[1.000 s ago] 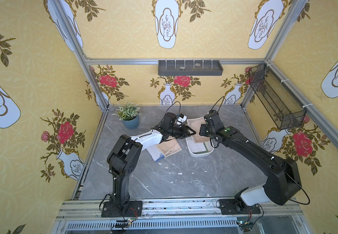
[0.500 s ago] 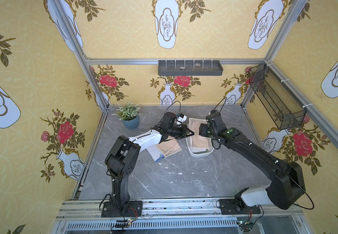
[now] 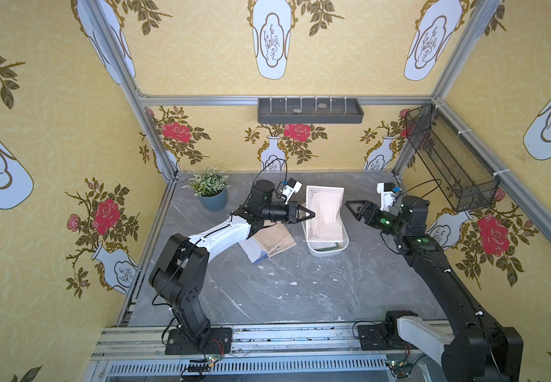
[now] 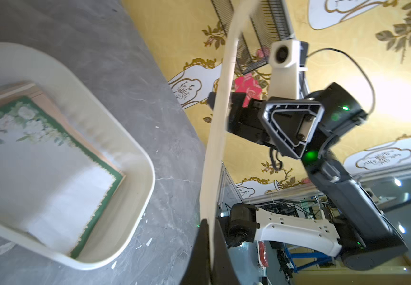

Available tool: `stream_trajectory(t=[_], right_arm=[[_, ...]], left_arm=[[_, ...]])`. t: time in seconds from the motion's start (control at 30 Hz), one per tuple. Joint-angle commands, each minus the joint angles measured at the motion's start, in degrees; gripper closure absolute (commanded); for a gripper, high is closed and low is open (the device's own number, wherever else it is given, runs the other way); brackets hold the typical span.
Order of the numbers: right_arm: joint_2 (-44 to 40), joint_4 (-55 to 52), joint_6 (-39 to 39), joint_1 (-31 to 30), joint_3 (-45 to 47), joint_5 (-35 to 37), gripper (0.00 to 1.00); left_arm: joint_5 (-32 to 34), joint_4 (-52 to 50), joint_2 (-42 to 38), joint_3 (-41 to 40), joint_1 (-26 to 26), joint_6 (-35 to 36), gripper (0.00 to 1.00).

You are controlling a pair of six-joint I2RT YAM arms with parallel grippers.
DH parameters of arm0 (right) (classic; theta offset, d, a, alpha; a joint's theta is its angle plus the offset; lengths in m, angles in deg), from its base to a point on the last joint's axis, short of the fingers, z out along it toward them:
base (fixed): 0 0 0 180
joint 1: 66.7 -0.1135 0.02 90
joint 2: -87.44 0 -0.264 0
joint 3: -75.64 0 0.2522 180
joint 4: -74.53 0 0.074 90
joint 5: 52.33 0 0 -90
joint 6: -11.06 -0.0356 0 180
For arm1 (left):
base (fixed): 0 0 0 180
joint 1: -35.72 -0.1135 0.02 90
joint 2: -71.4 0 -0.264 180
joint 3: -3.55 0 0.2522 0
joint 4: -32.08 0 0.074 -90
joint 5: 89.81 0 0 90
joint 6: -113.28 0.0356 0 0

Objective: Take out the stationery paper from the storage box
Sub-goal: Place the stationery paper at the center of the board.

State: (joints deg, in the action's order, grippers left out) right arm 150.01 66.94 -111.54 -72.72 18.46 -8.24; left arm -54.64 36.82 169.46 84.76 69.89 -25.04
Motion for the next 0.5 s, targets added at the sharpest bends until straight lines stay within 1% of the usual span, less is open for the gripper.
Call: stream_trajectory(t=[0.0, 0.07, 0.13, 0.17, 0.2, 0.3, 0.47], right_arm=[[3.3, 22.0, -9.4, 0.1, 2.4, -22.7, 0.11], [5.2, 26.8, -12.2, 0.1, 3.6, -24.0, 0.13], [6.7, 29.4, -13.5, -0.3, 3.8, -24.7, 0.15], [7.2, 30.2, -13.8, -0.8, 3.8, -24.9, 0.17], [7.7, 30.8, -13.7, -1.6, 3.6, -25.1, 0.21], [8.5, 30.1, -12.7, -2.9, 2.7, -25.1, 0.41], [8.3, 27.3, -10.7, -3.1, 2.3, -23.8, 0.79]], left_arm=[[-3.5, 5.7, -0.9, -0.3, 0.0, -0.8, 1.0], [-3.7, 5.6, -1.2, -0.3, 0.0, -0.8, 1.0], [-3.4, 5.6, -1.3, -0.5, 0.0, -0.9, 1.0], [-3.2, 5.6, -1.3, -0.6, 0.0, -0.9, 1.0], [-3.1, 5.6, -1.2, -0.7, 0.0, -0.9, 1.0], [-2.8, 5.4, -0.8, -0.6, 0.0, -1.0, 1.0], [-2.6, 5.0, -0.4, -0.3, 0.0, -1.1, 1.0]])
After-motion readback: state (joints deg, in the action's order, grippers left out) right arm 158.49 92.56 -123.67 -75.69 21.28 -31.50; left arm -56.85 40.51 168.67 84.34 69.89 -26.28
